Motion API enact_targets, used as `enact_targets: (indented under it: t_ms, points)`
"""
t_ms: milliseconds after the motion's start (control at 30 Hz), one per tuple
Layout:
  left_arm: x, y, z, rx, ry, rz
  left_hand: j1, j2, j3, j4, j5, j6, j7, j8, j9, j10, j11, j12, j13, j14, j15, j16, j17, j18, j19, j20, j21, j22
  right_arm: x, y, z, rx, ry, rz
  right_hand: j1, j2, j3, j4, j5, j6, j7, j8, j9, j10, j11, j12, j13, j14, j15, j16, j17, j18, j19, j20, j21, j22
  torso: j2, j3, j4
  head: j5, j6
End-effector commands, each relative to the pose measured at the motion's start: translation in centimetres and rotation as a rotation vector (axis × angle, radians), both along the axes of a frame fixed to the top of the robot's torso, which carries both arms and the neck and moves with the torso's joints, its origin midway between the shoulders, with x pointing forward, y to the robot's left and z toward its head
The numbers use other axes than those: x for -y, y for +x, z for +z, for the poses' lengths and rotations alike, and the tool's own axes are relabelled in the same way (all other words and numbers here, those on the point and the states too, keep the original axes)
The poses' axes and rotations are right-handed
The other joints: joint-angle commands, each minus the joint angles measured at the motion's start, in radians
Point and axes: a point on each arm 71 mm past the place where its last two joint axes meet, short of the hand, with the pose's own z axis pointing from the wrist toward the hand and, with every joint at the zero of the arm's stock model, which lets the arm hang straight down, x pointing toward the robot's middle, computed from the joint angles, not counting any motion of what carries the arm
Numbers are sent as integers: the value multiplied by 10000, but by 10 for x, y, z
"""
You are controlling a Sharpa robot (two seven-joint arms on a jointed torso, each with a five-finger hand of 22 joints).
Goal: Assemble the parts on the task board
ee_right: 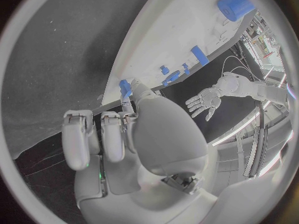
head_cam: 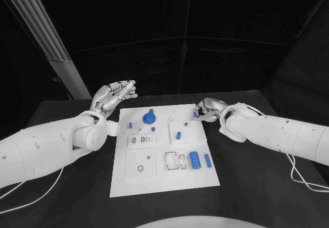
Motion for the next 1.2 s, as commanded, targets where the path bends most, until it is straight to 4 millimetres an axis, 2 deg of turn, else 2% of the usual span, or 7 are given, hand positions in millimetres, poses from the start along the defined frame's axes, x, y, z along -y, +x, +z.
enact_targets:
  t_ms: [33, 300, 800, 1200]
  points:
    - [-1, -4, 15, 1865, -693, -114, 35, 54, -69, -3, 43, -60, 1155, 56, 16, -47, -3, -24, 7, -44, -11, 26, 14, -113, -74, 1, -36, -15, -2, 0, 0, -58, -122, 90, 56, 83, 19, -45, 54, 134, -11, 66, 25, 1045, -65, 25, 2626, 1058, -56, 24, 2635, -150, 1036, -89, 32, 2634, -5, 0, -3, 3, -11]
    - [-1, -4, 15, 1862, -692, -113, 35, 54, -69, -3, 43, -60, 1155, 56, 16, -47, -3, -24, 7, -44, -11, 26, 14, -113, -74, 1, -36, -15, -3, 0, 1, 115, -222, 90, 148, 256, 137, -100, 78, 756, -18, 272, 89, 1045, -57, 25, 2626, 1058, -63, 24, 2635, -150, 1036, -113, 32, 2634, -2, 5, -7, 28, -8]
    - [-2, -4, 15, 1849, -679, -91, 35, 54, -69, -3, 43, -60, 1155, 56, 16, -47, -3, -24, 7, -44, -11, 26, 14, -113, -74, 1, -36, -15, -3, 1, 1, 195, -275, -39, 144, 147, 104, -145, -42, 722, 48, 175, 36, 1045, 26, 25, 2626, 1058, -18, 24, 2635, -150, 1036, -89, 32, 2634, 1, 3, -10, 63, -34]
    - [-3, -4, 14, 1831, -668, -81, 35, 54, -69, -3, 43, -60, 1155, 56, 16, -47, -3, -24, 7, -44, -11, 26, 14, -113, -74, 1, -36, -15, -3, 0, 2, 261, -260, -95, -28, -131, -94, -104, -581, 334, 135, -128, -74, 1045, 92, 25, 2626, 1058, 65, 24, 2635, -150, 1036, -7, 32, 2634, 6, 2, -10, 58, -63]
